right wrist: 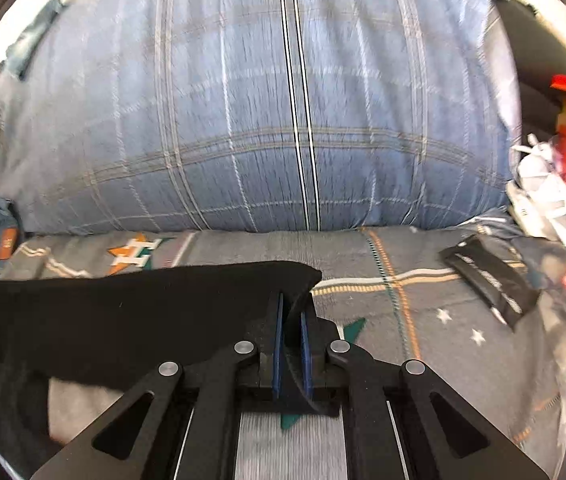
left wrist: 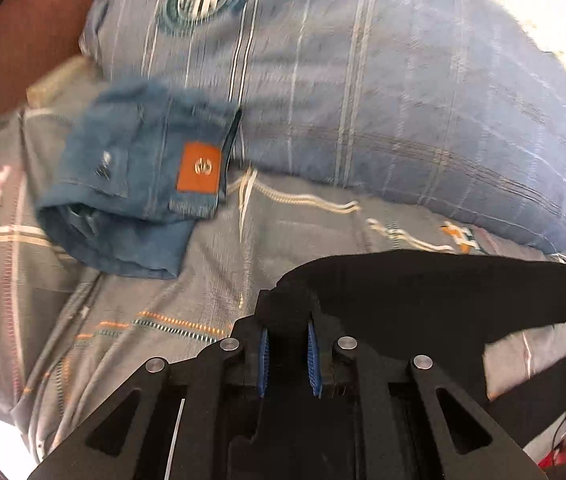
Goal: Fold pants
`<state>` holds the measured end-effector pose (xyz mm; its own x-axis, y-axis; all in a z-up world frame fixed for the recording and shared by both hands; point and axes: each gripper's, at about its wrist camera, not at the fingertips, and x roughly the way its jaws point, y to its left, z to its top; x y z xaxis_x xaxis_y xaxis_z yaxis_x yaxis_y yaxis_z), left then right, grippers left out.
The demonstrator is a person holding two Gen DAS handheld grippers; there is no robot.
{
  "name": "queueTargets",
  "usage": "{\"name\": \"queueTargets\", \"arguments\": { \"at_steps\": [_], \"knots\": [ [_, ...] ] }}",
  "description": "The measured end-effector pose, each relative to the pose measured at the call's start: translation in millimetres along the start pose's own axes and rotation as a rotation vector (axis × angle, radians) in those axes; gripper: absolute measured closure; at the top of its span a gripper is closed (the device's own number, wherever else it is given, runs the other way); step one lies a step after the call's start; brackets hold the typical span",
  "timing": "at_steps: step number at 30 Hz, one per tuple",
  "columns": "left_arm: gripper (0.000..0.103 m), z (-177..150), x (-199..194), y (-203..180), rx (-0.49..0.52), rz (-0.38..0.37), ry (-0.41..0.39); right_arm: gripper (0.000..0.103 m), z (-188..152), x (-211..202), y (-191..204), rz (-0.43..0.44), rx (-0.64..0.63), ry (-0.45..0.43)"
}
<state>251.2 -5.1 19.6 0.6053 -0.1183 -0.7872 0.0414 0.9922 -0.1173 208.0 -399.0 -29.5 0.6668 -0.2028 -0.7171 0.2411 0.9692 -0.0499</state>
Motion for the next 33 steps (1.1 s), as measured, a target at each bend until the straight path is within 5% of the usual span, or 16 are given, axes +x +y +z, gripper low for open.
{"name": "queueTargets", "arguments": {
  "at_steps": [9,19,24,27,30,31,33],
  "knots": [
    [0.089,-83.2,-71.4,39.3,-0.095,-0.112,0.026,0.101,-87.6,-83.0,-19.3,-0.001,0.011,-0.057],
    [0.084,-130.1,-64.8,76.3,-0.211,-0.212,0.195,0.101,-175.9,-99.5,-50.8,-0.029,0.166,0.058],
    [0.064,-123.7,-94.7,100.4,-0.315,-0.274,0.188,0.096,-190.3,-114.7,-60.5,0.010,0.269,0.058],
    [0.050,-124.8,-117.0,116.6,-0.423,-0.381,0.168,0.094,-186.0,-120.0,-57.8,0.049,0.317,0.052],
    [0.027,-128.2,-121.4,123.0,-0.525,-0.487,0.162,0.077,-179.0,-117.6,-53.5,0.108,0.387,0.053],
    [0.026,-129.9,-117.7,123.8,-0.556,-0.505,0.174,0.065,-176.1,-115.6,-51.7,0.129,0.415,0.055],
    [0.026,-135.8,-105.1,121.5,-0.606,-0.551,0.230,0.063,-173.8,-110.1,-48.5,0.185,0.482,0.064]
  ]
}}
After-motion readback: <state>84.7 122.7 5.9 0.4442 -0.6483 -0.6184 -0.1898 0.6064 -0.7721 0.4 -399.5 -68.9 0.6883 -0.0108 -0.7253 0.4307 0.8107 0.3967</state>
